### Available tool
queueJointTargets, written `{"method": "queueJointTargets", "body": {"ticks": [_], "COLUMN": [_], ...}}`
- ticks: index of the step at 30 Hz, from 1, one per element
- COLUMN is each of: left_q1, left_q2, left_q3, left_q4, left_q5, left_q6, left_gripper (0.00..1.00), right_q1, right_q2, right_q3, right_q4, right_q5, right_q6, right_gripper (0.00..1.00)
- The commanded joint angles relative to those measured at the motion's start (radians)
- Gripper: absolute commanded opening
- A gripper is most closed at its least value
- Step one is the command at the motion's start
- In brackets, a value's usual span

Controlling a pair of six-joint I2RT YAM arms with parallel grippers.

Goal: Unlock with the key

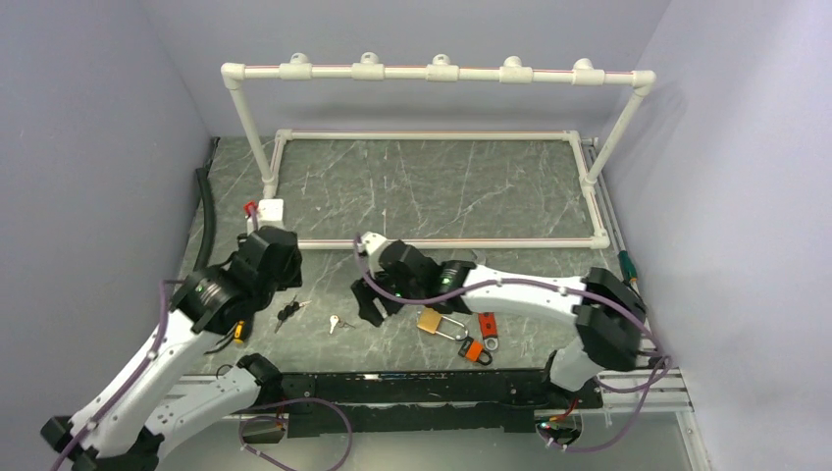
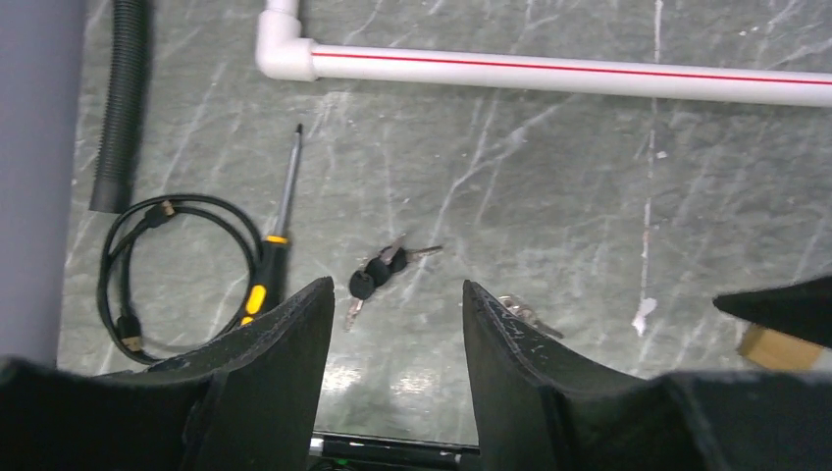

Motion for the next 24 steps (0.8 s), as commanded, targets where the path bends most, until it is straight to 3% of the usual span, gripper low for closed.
{"method": "queueJointTargets", "body": {"ticks": [1, 11, 24], "left_q1": [0.007, 0.028, 0.043], "left_q2": [-0.133, -0.262, -0.272], "left_q3": [-0.065, -0.098, -0.104], "left_q4": [0.043, 0.09, 0.106], "left_q5": [-0.104, -0.096, -0.085], "left_q6": [0.063, 0.086, 0.1], "left_gripper": [0.57, 0.58, 0.58], "right_q1": [0.006, 0.019, 0.043], "right_q2": [0.155, 0.444, 0.541], "right_q3": [0.155, 0.404, 0.437], "right_q4": [0.065, 0.017, 0.003], "right_q5": [-0.03, -0.089, -0.117], "right_q6": [-0.084, -0.068, -0.013], "right_gripper": [0.72, 0.53, 0.39]}}
